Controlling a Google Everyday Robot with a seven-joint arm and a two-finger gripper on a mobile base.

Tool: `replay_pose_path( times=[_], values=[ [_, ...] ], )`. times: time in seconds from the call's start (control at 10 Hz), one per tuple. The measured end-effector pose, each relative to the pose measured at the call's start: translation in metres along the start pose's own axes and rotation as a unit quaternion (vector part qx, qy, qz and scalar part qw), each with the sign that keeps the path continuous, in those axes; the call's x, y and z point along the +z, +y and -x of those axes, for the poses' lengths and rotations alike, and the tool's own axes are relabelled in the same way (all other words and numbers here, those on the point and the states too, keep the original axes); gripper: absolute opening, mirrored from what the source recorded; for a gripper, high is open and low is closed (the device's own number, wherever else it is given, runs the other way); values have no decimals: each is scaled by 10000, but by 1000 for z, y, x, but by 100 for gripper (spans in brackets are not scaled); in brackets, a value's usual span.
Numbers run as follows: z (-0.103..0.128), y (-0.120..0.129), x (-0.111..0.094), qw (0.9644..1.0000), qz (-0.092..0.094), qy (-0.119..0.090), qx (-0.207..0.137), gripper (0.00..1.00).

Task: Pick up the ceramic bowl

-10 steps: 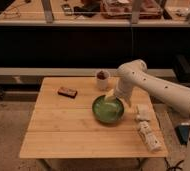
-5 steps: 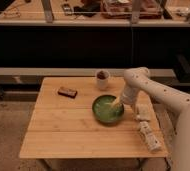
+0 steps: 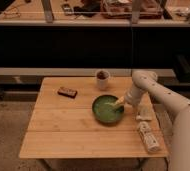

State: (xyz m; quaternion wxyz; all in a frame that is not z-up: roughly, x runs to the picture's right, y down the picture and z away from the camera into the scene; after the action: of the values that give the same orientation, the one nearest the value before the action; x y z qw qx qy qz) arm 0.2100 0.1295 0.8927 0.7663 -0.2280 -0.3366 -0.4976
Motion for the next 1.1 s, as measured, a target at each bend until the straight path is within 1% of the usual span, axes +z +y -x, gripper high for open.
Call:
replay_pose_path(
  times=[0.2, 0.3, 0.4, 0.6, 0.9, 1.0, 1.1],
  values=[
    [-5, 1, 0, 9998, -217, 32, 19, 55],
    [-9, -4, -1, 9994, -340, 60, -52, 42],
    [-9, -7, -1, 9992, -391, 74, -105, 38],
    [-4, -11, 5, 9988, -432, 12, -243, 38],
    [5, -13, 22, 9986, -329, -108, -403, 38],
    [6, -14, 24, 9985, -311, -126, -425, 37],
    [7, -15, 26, 9985, -314, -137, -429, 33]
  ],
)
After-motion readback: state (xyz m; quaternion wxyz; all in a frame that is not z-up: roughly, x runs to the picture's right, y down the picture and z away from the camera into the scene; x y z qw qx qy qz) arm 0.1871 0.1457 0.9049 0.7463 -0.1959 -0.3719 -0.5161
